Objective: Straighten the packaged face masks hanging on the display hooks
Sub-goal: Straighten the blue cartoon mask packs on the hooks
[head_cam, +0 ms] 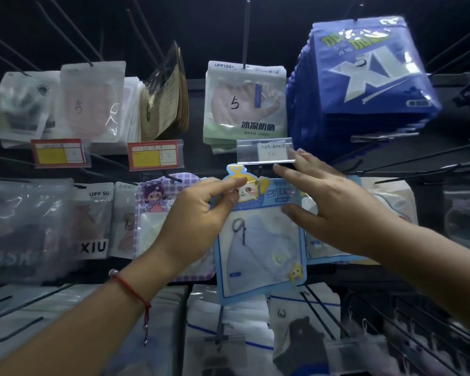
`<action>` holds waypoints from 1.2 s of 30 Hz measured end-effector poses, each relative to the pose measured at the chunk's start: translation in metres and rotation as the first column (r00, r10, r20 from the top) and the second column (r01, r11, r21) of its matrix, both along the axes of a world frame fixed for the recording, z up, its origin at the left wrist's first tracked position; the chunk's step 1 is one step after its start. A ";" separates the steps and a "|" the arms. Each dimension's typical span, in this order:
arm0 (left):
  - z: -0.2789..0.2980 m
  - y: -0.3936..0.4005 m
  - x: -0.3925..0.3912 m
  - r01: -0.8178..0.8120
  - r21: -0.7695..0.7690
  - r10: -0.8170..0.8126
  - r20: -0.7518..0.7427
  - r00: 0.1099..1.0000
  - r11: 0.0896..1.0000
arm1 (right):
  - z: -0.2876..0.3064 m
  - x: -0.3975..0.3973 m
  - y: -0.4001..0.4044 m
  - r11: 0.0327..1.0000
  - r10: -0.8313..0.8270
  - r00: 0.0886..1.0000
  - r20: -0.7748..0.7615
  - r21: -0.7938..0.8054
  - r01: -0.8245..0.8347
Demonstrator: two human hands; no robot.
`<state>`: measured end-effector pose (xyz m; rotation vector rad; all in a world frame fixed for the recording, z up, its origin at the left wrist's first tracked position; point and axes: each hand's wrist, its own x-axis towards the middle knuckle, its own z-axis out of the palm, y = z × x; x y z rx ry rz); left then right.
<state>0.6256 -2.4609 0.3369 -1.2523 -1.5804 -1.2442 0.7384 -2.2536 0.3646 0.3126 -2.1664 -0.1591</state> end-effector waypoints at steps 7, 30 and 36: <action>0.015 0.007 -0.015 0.006 -0.011 -0.006 0.039 0.999 1.000 | 0.003 -0.002 0.000 1.000 0.007 1.000 -0.017 0.009 -0.007; 0.021 0.016 -0.026 0.026 0.049 -0.026 -0.003 1.000 0.998 | 0.003 0.003 -0.002 1.000 -0.011 0.999 -0.037 0.015 0.012; 0.020 0.022 -0.046 -0.090 -0.043 0.091 0.025 0.995 0.995 | -0.001 0.000 0.001 1.000 -0.012 1.000 -0.021 0.009 0.012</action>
